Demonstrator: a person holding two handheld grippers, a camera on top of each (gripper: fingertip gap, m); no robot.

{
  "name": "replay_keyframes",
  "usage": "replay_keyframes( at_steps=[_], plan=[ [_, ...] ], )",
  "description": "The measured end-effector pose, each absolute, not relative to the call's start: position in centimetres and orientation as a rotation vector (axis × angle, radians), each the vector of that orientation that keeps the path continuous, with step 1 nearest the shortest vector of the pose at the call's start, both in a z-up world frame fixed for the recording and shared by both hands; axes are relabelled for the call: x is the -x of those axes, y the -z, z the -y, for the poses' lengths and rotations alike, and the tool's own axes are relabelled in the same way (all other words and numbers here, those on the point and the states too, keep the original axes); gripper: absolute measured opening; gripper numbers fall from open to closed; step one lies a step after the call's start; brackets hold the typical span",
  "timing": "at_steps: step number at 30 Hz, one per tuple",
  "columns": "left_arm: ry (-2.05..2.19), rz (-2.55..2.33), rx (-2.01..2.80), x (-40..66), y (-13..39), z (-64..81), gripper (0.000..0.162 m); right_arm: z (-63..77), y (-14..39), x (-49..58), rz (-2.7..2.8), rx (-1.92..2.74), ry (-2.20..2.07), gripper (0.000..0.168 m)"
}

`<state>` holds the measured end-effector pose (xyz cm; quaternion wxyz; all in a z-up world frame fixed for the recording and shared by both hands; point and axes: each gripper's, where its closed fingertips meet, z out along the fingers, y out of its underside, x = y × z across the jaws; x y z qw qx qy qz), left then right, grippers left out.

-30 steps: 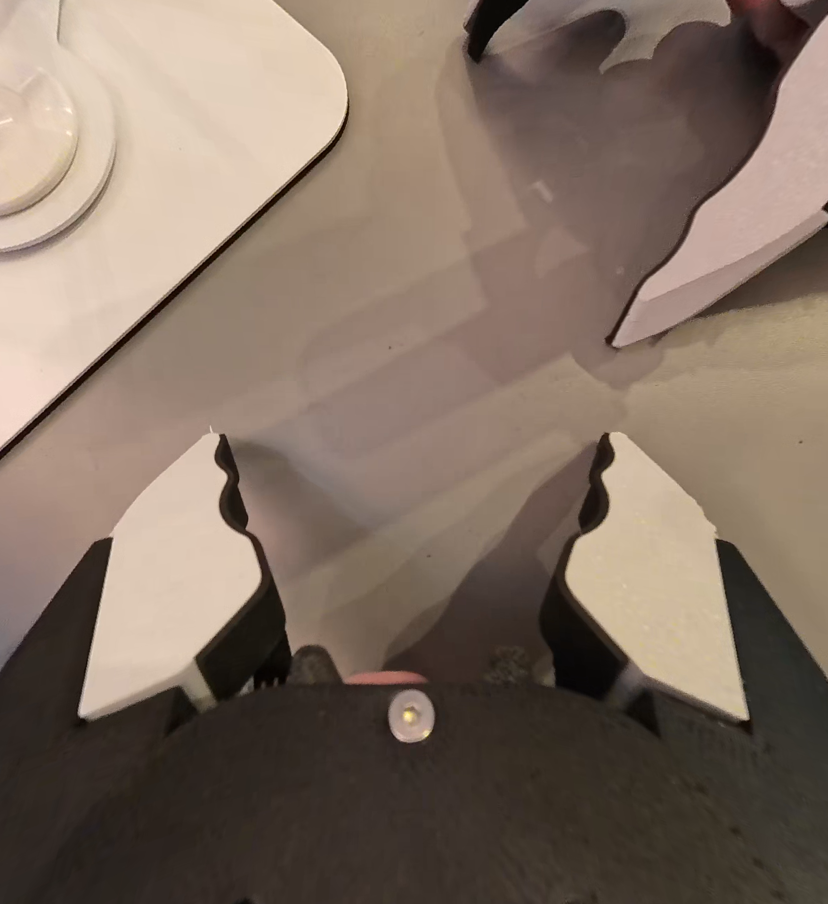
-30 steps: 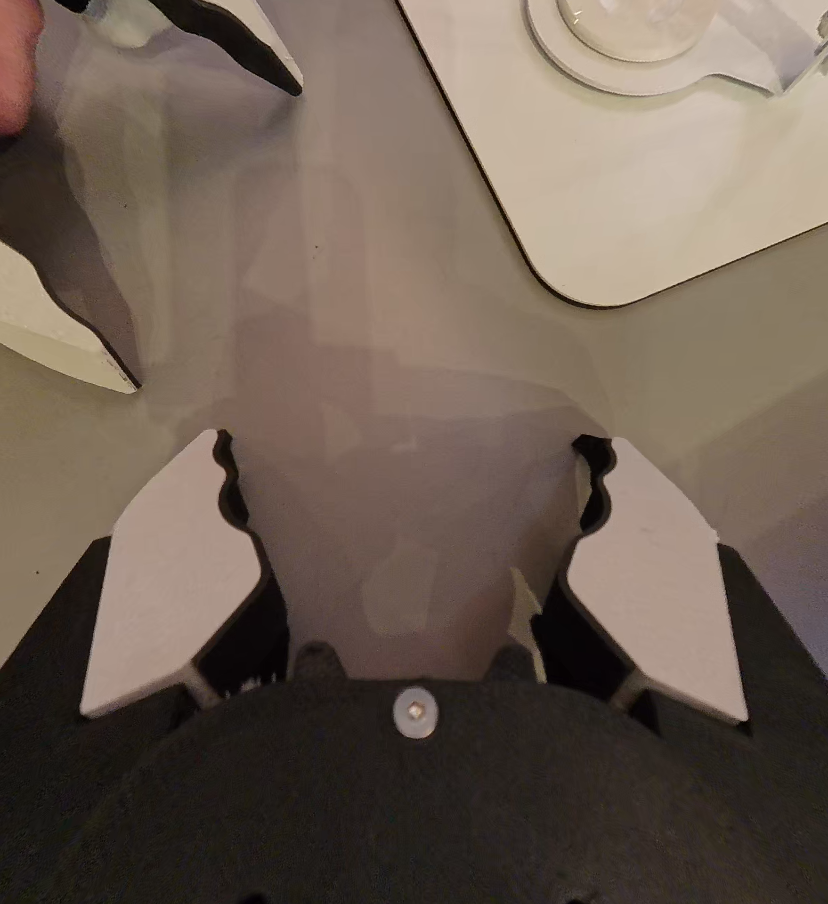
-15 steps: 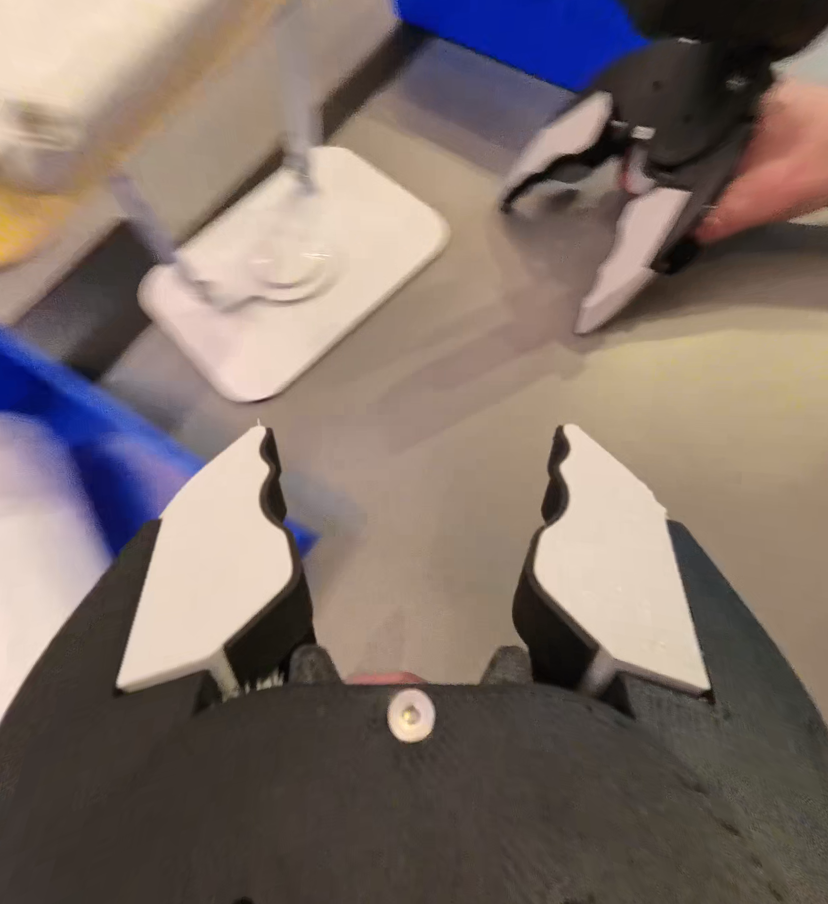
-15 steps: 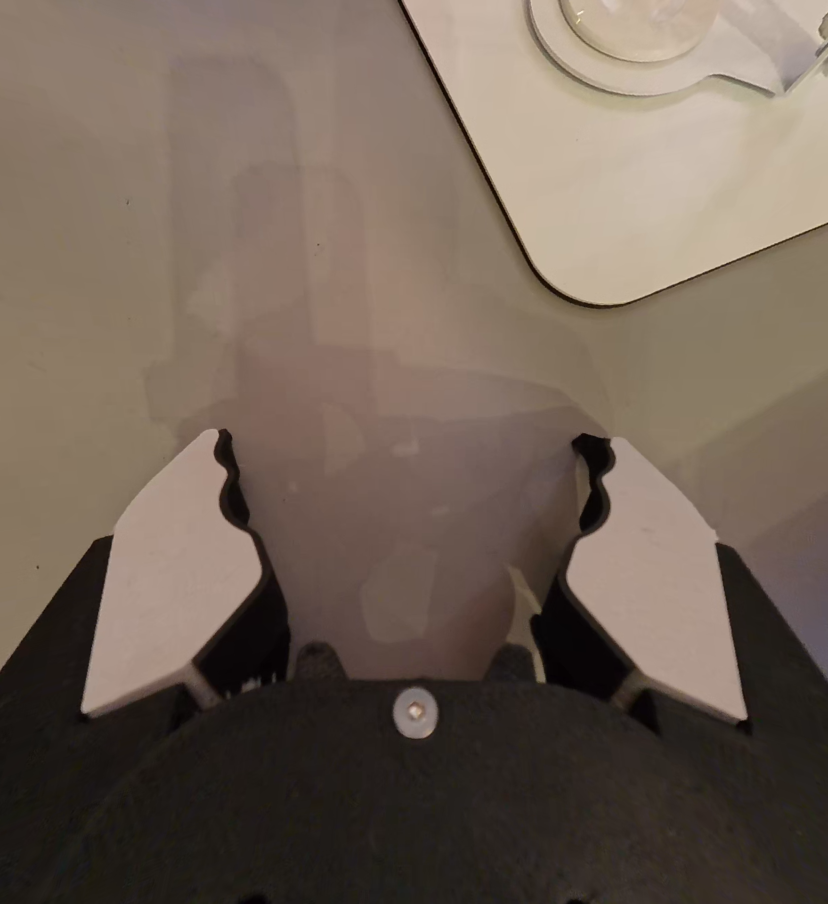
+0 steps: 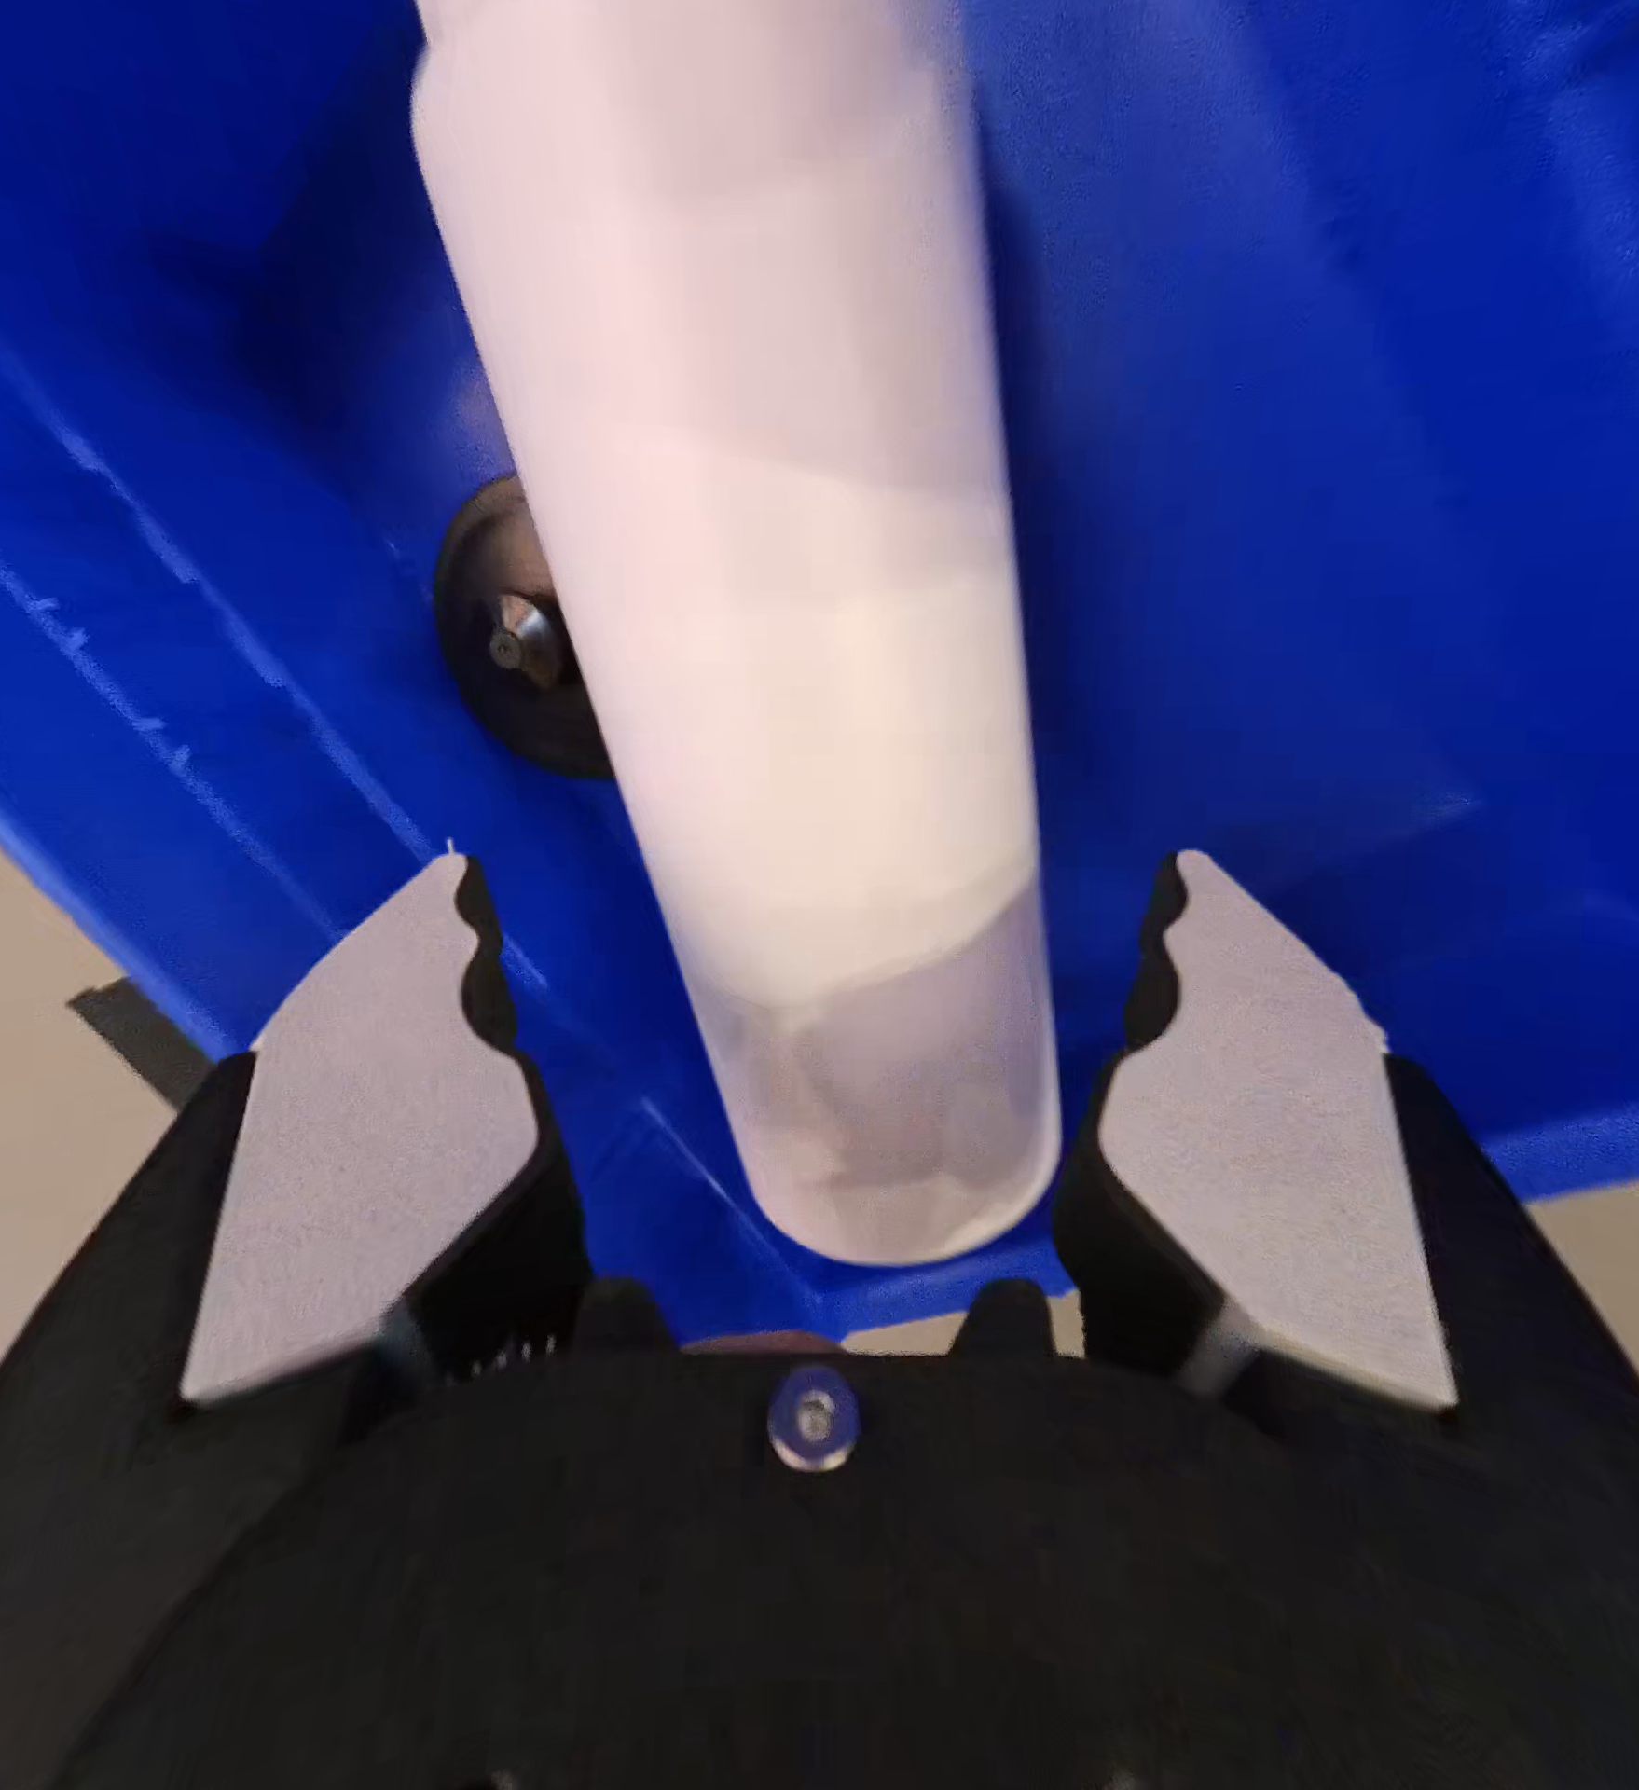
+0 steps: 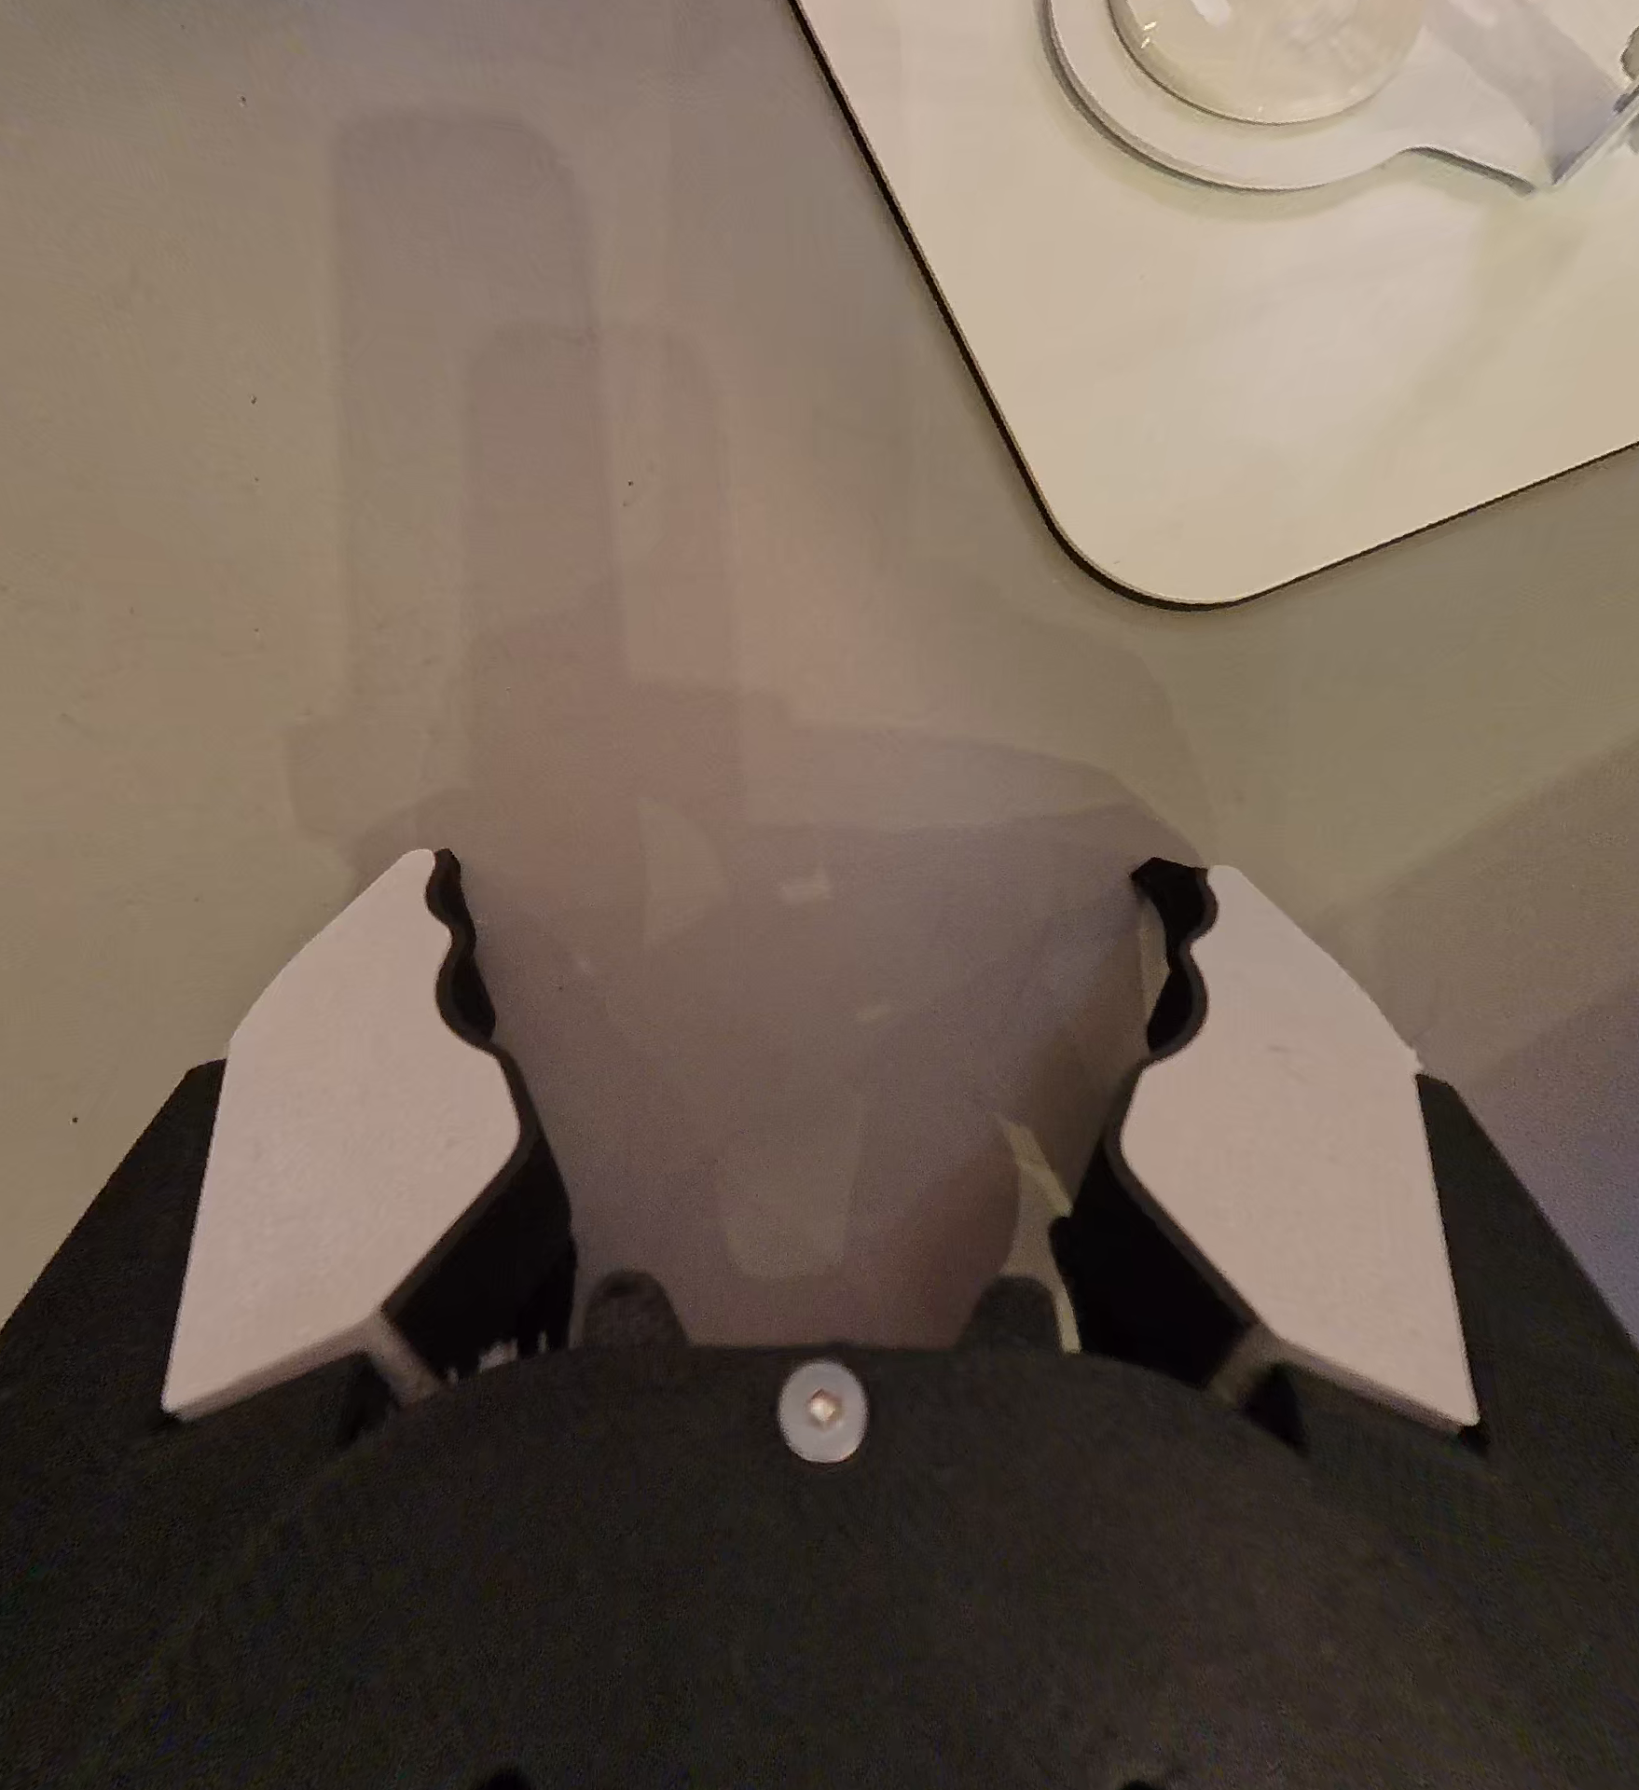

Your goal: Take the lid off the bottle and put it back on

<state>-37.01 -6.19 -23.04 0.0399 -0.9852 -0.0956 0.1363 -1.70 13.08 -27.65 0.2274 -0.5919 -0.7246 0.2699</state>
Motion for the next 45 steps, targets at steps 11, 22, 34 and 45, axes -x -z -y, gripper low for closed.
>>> replay_keyframes(
  at_steps=[11,22,34,45],
  plan=[
    [-0.315,0.268,3.106,37.5,26.0,6.9,0.101,-13.1,27.7,1.7,1.999,1.629,-0.746,0.133],
    [-0.247,0.122,2.343,28.6,13.2,8.0,0.101,-13.1,26.6,1.7,1.946,1.626,-0.844,0.122],
    [0.111,-0.390,1.979,4.6,16.4,-0.6,0.100,-4.6,14.1,1.3,1.699,1.106,-1.692,0.120],
    [0.314,-0.556,1.989,-4.8,21.3,-6.0,0.099,-1.7,13.4,-0.1,1.831,0.966,-1.687,0.102]
  ],
)
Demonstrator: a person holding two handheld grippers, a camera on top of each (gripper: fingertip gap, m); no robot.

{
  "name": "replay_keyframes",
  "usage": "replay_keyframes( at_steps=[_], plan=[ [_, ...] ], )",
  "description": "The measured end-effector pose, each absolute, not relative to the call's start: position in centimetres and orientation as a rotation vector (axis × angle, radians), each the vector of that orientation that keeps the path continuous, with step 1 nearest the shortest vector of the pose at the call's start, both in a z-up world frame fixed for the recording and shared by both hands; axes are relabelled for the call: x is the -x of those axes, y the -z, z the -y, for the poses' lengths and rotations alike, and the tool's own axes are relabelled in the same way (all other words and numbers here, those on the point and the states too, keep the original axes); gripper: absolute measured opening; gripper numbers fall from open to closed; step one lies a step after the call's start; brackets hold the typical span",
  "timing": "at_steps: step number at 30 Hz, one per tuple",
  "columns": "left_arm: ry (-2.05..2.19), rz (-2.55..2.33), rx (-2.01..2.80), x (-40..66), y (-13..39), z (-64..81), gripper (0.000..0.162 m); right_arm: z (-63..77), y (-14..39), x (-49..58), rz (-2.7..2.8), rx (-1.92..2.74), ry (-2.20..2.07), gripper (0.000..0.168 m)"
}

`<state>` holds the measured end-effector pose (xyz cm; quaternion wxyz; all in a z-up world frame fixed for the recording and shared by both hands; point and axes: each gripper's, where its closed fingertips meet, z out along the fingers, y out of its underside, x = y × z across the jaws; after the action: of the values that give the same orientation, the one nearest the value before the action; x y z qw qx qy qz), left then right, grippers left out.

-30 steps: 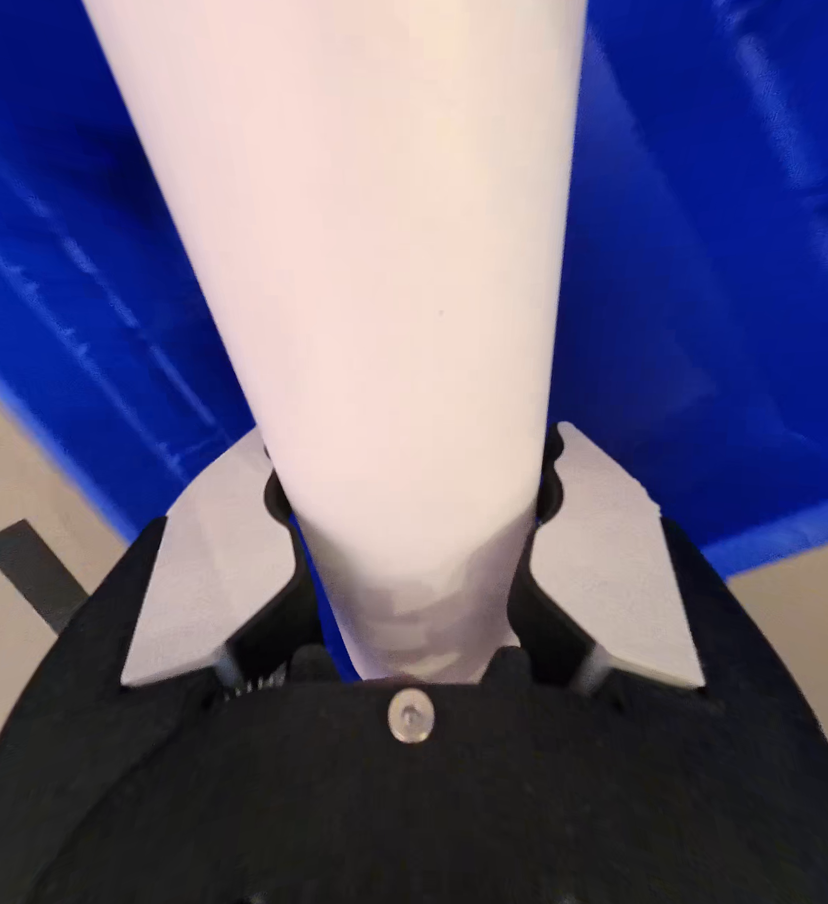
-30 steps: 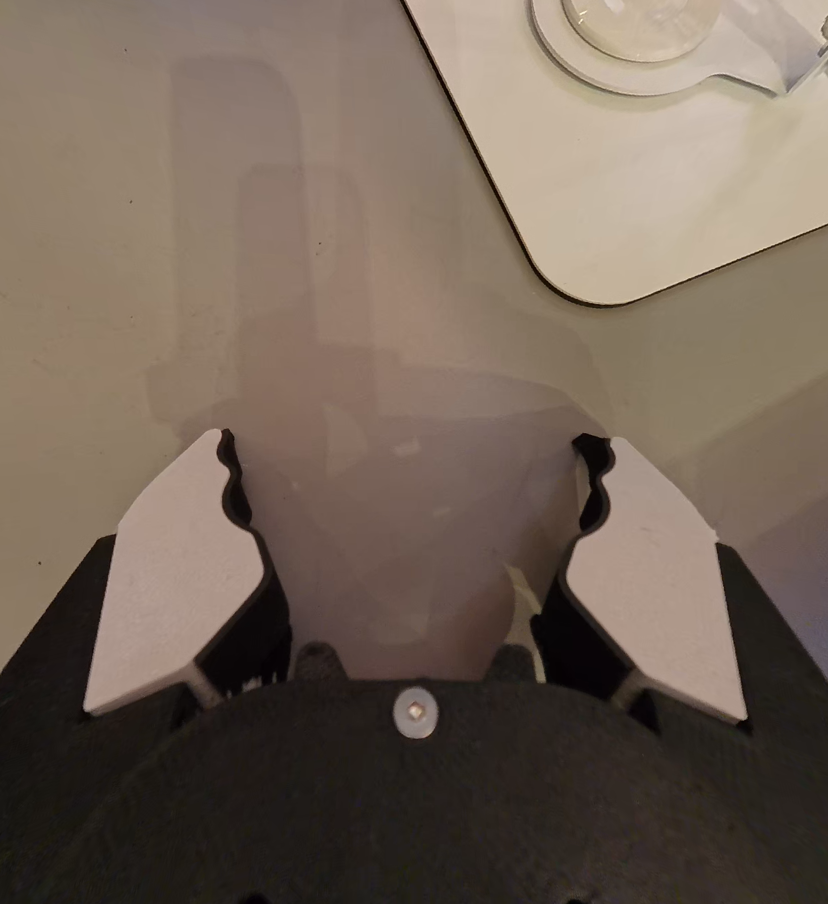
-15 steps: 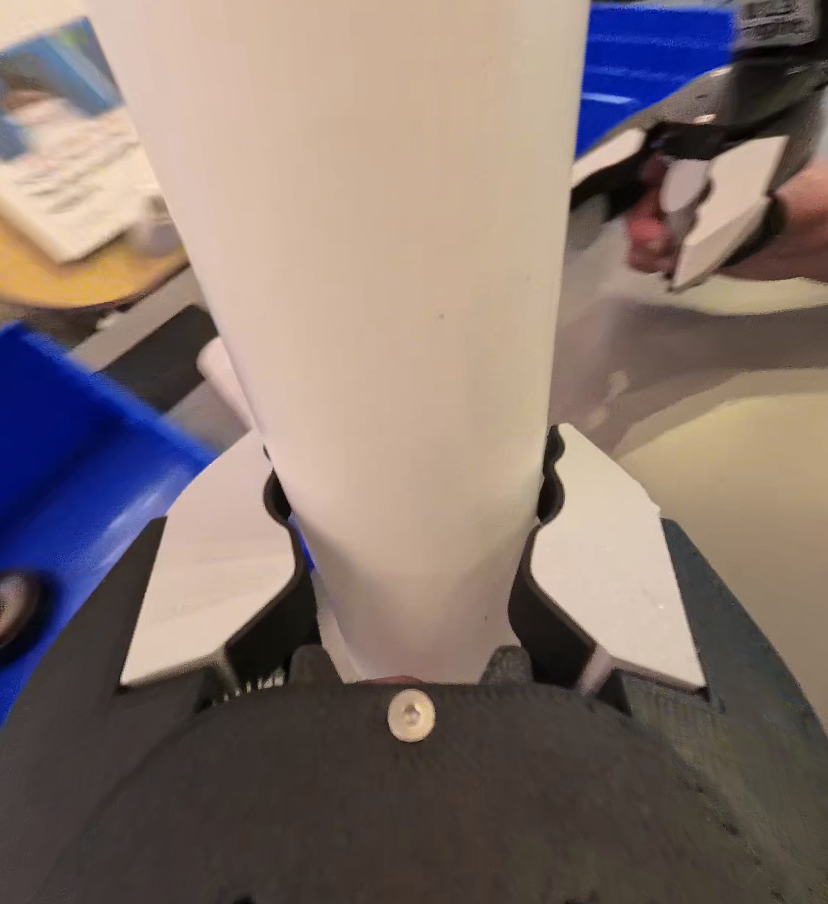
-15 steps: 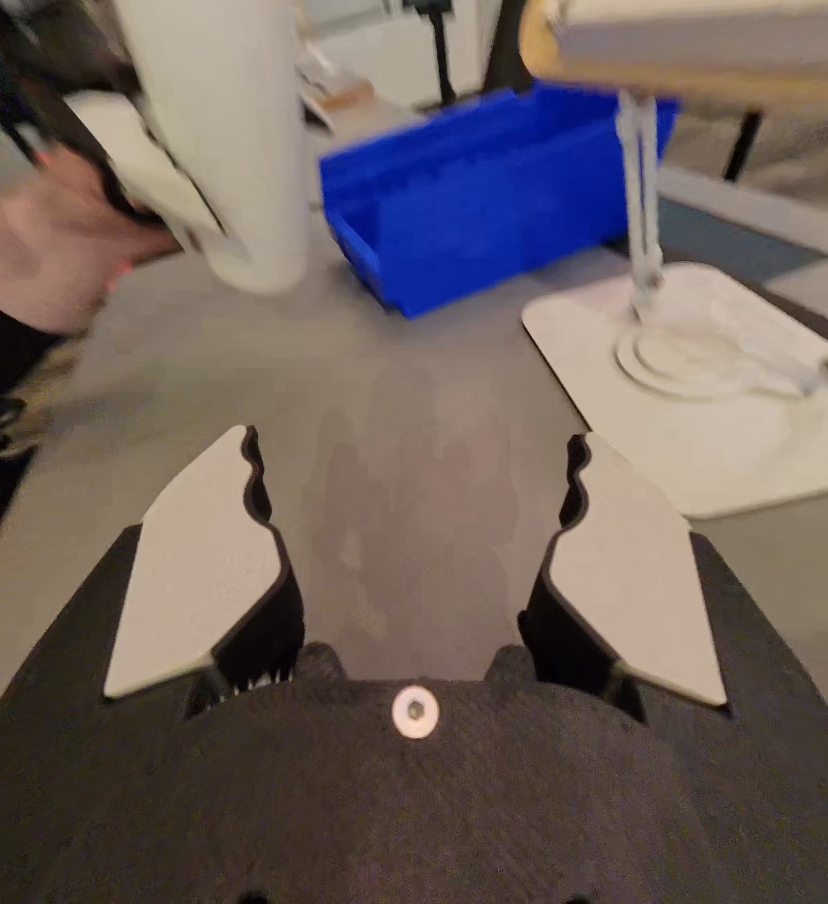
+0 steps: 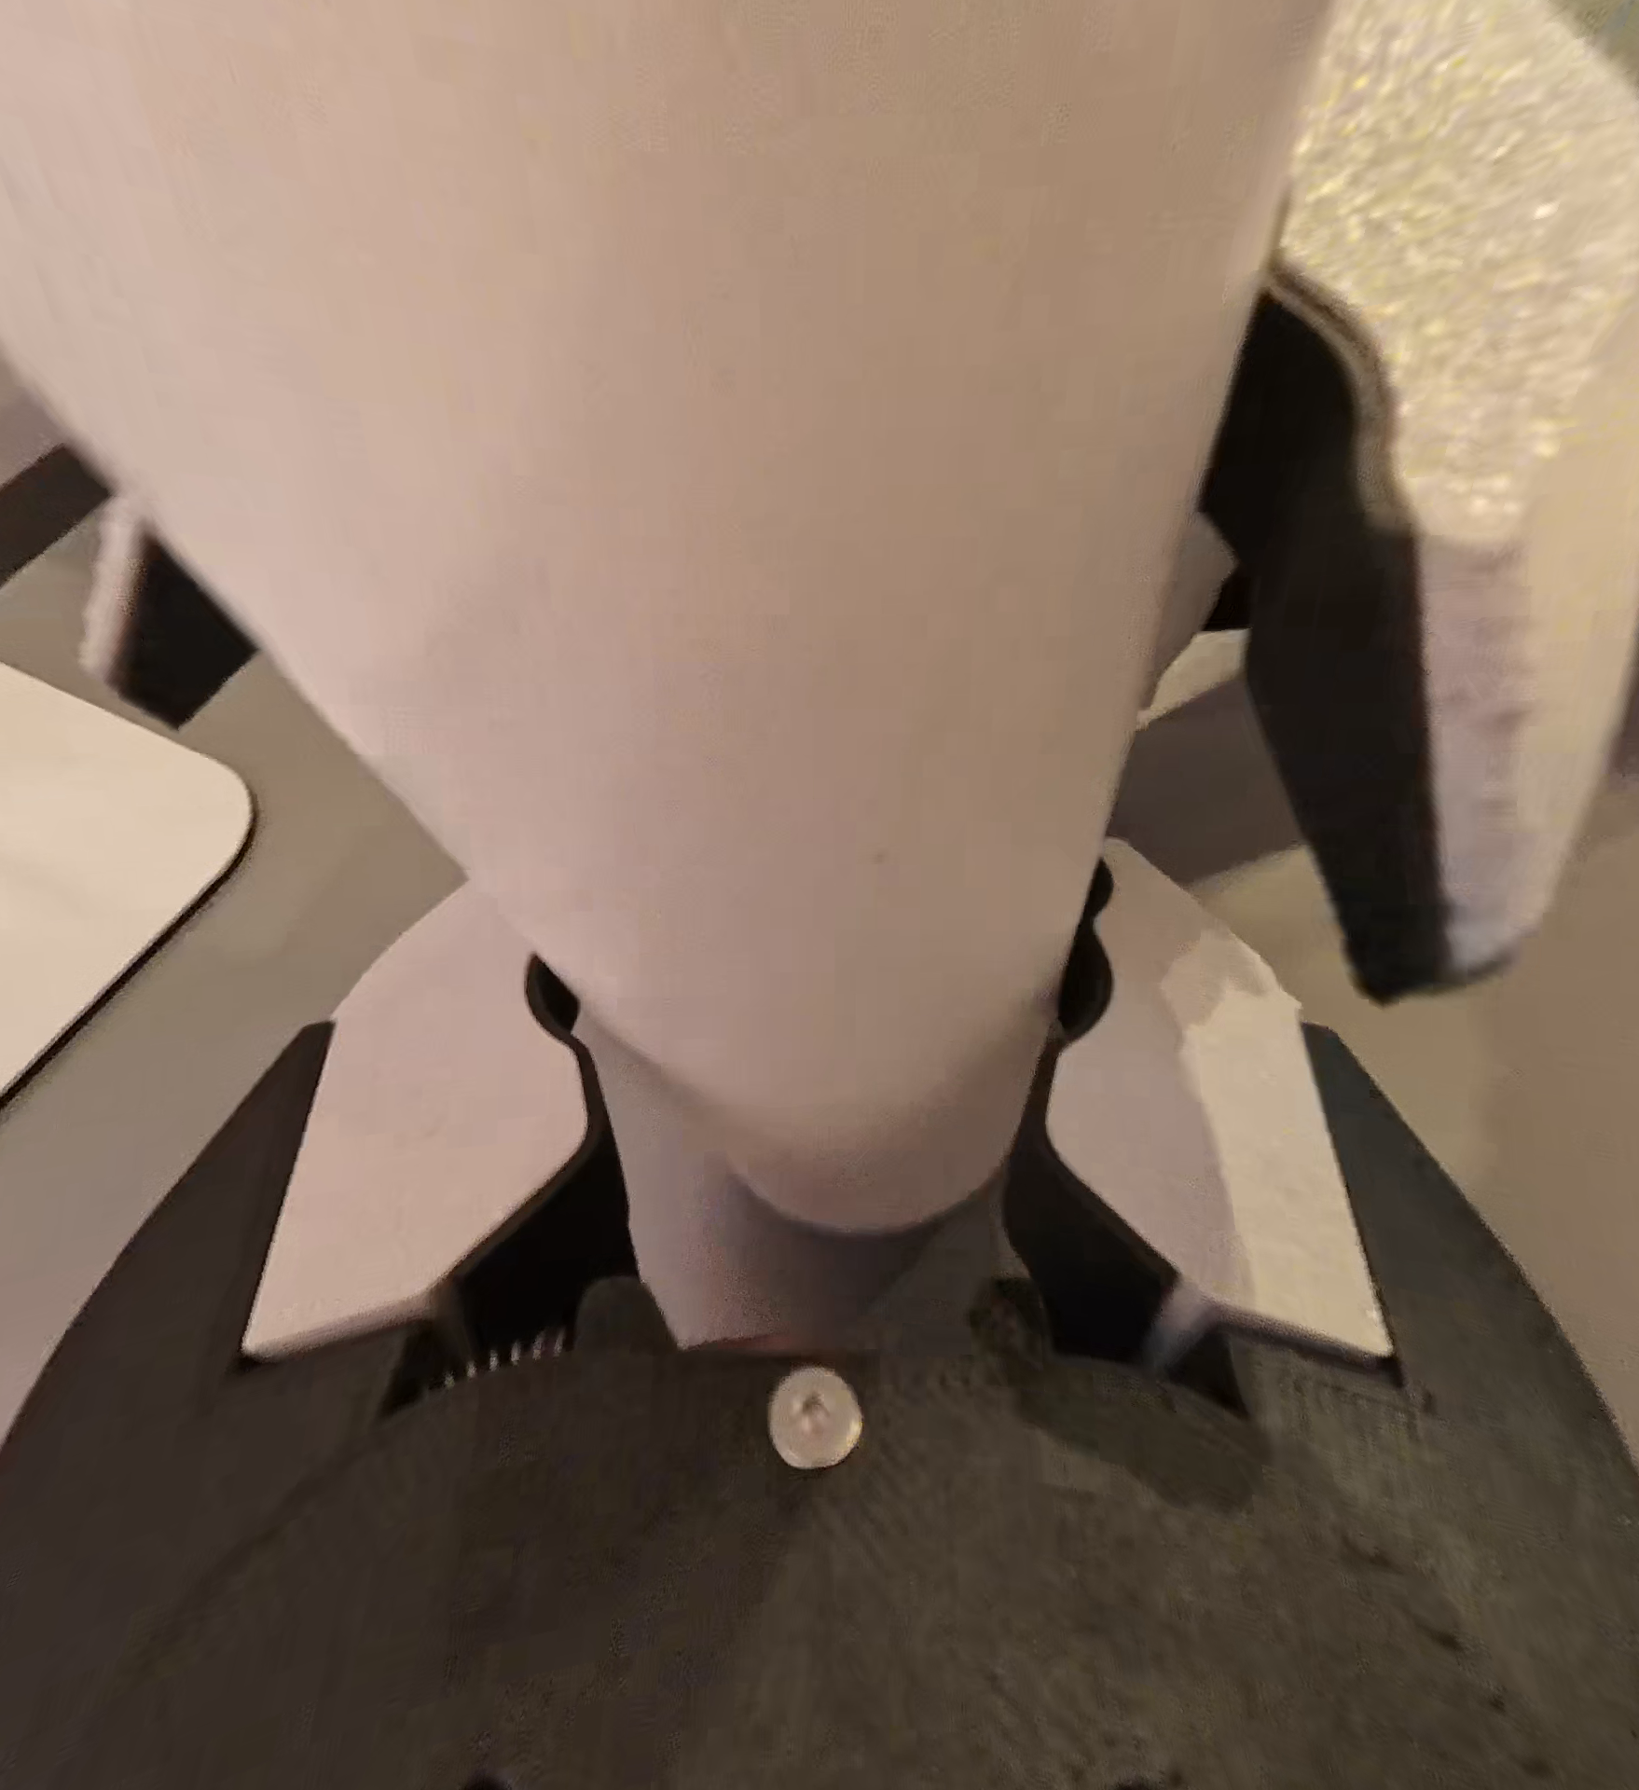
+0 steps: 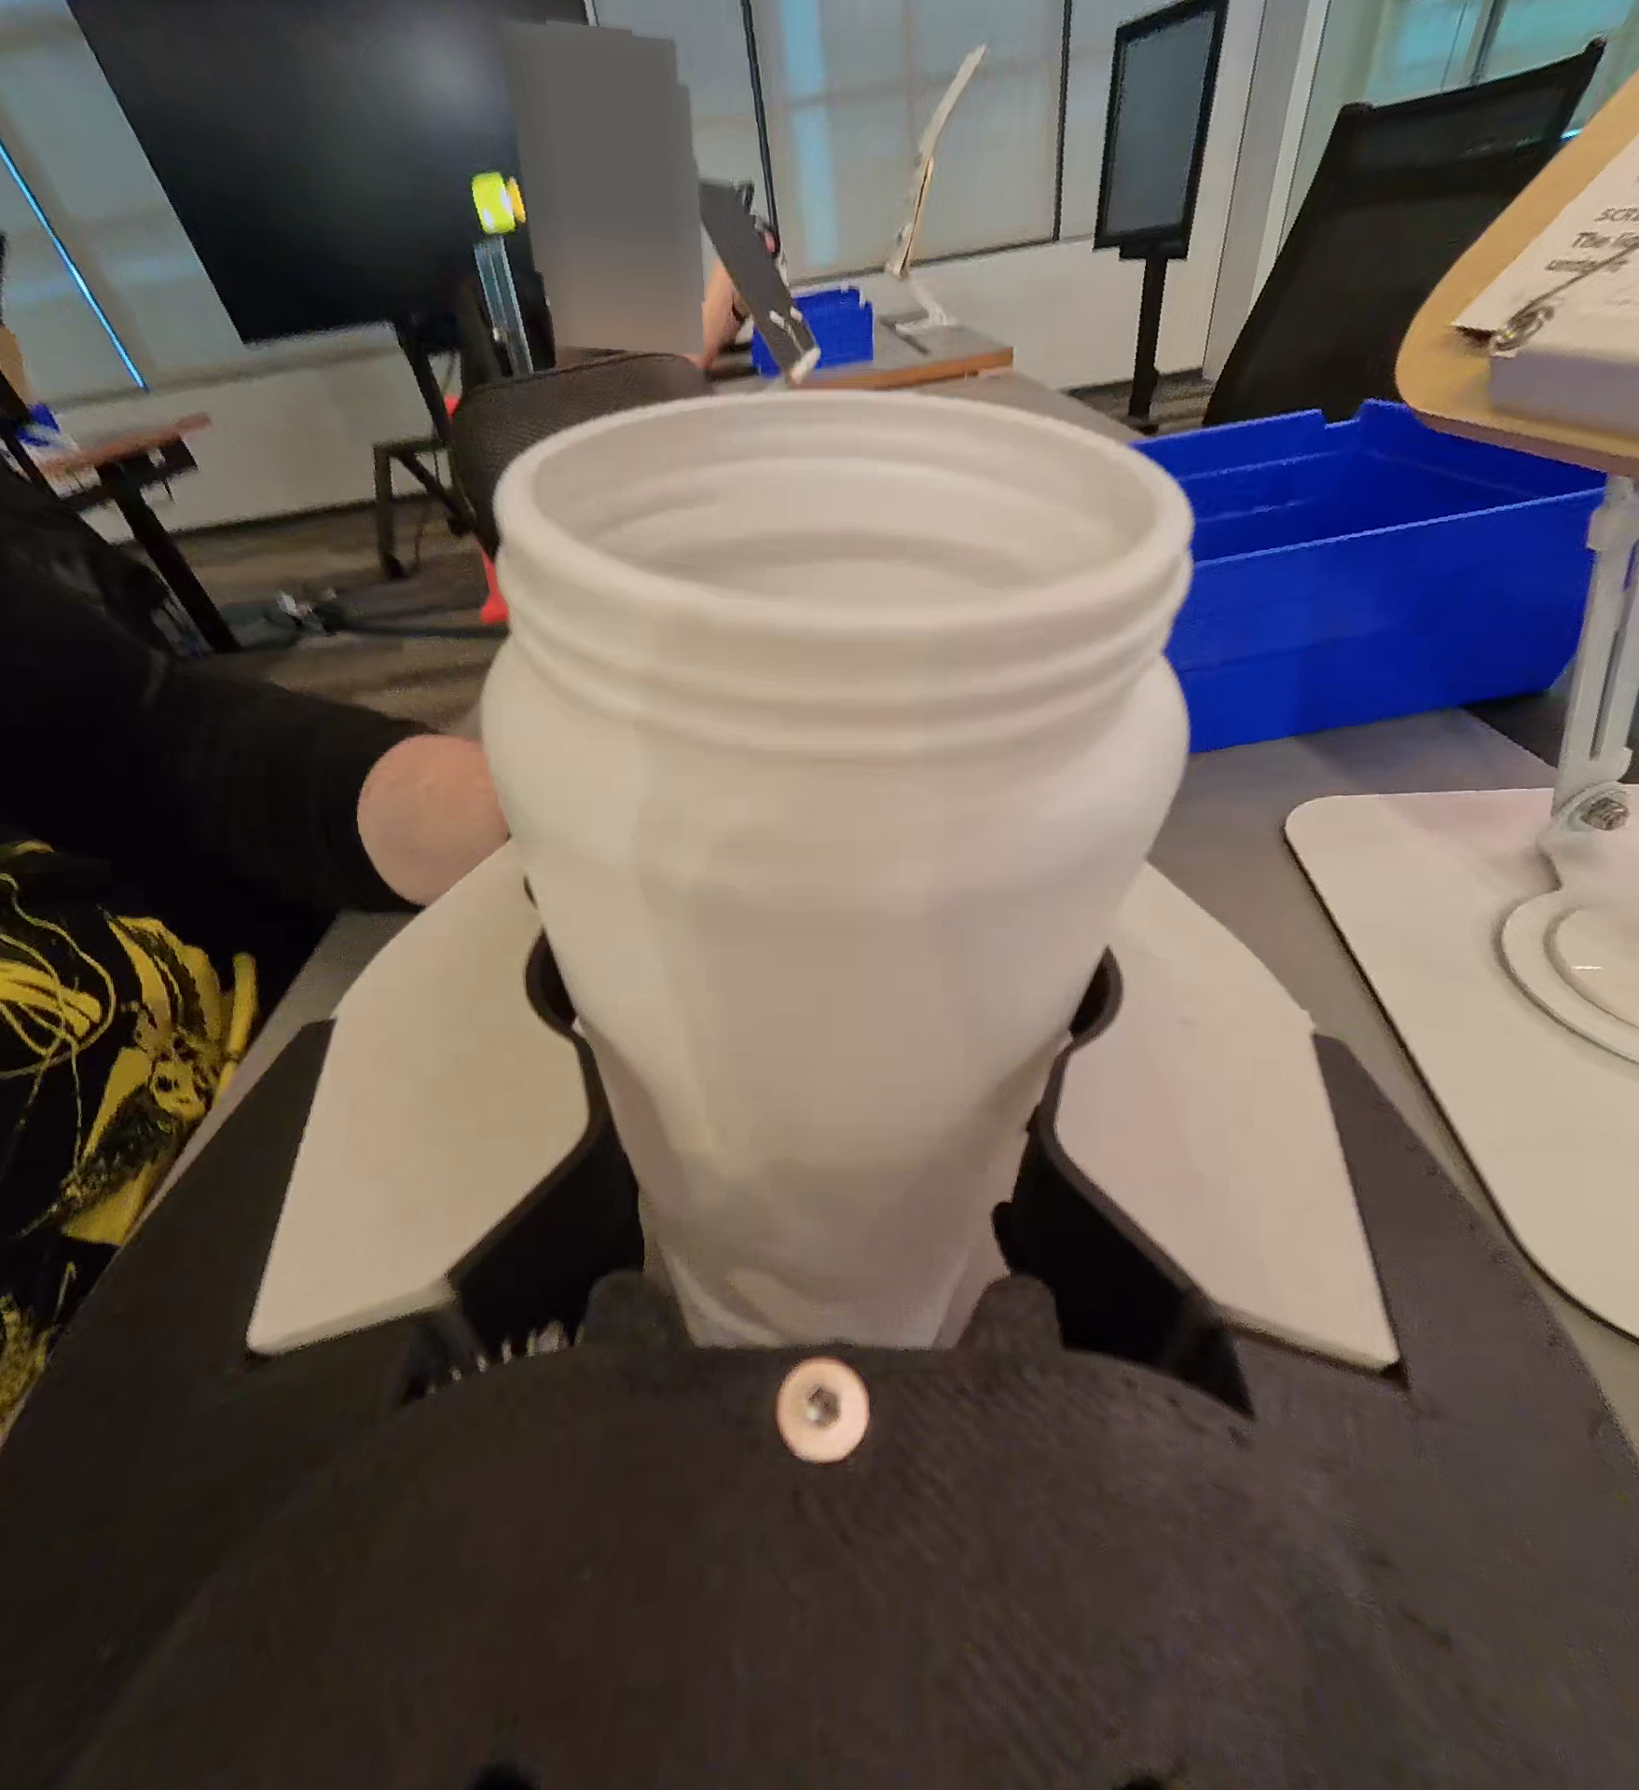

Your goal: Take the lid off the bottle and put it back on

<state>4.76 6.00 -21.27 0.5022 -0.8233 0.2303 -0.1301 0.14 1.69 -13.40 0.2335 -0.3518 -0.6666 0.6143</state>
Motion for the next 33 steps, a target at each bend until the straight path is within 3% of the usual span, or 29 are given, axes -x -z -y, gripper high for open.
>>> replay_keyframes(
  at_steps=[5,15,19,27,33],
  plan=[
    [0.297,-0.553,2.009,-4.3,21.6,-5.9,0.096,-3.2,13.6,-0.1,1.843,0.991,-1.532,0.101],
    [0.285,-0.519,2.002,-3.2,21.5,-6.1,0.089,-4.8,13.3,-0.7,1.790,0.929,-1.672,0.102],
    [0.275,-0.512,2.004,-2.8,21.2,-5.5,0.093,-4.9,13.3,-0.9,1.781,0.914,-1.705,0.121],
    [0.059,-0.468,1.945,4.3,14.9,-1.2,0.089,-4.8,12.1,-1.9,1.762,0.853,-1.811,0.135],
    [-0.382,-0.339,2.083,18.1,10.7,2.3,0.091,-5.7,11.2,-2.4,1.700,0.854,-1.888,0.137]
  ],
)
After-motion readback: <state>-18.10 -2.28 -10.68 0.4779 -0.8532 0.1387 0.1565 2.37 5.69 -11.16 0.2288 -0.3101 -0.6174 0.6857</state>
